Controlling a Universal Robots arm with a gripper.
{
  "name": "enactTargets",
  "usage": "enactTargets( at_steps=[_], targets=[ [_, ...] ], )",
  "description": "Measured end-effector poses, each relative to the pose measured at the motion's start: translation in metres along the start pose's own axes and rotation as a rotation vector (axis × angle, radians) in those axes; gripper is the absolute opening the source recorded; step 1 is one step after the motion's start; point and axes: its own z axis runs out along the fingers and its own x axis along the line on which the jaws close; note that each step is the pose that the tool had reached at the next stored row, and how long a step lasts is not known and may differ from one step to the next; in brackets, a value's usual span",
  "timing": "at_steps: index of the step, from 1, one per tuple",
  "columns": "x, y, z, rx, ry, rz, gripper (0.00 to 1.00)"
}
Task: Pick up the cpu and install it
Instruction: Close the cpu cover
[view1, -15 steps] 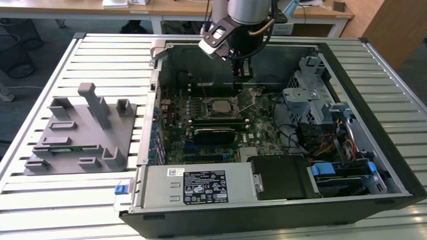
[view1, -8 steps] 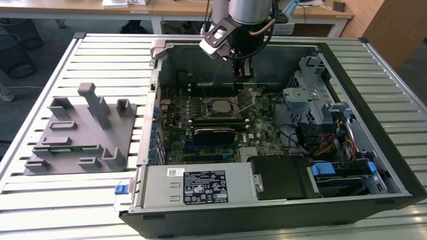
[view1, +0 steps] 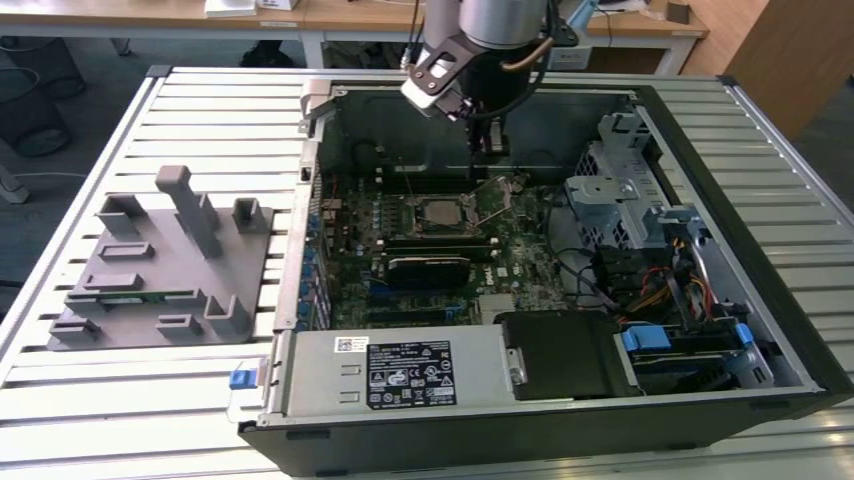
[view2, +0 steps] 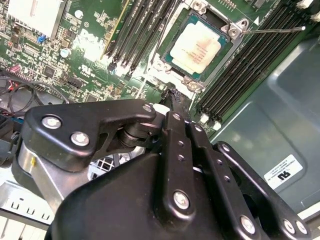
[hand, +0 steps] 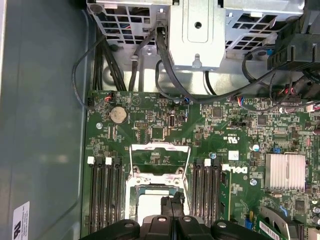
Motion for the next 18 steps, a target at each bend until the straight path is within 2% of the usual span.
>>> enactTargets(
  at_steps=[9, 18],
  targets=[
    [-0.0001, 0.0037, 0.0001, 0.0, 0.0, 0.0, 0.11],
    [-0.0002, 0.0132, 0.0003, 0.0, 0.0, 0.0, 0.11]
  ],
)
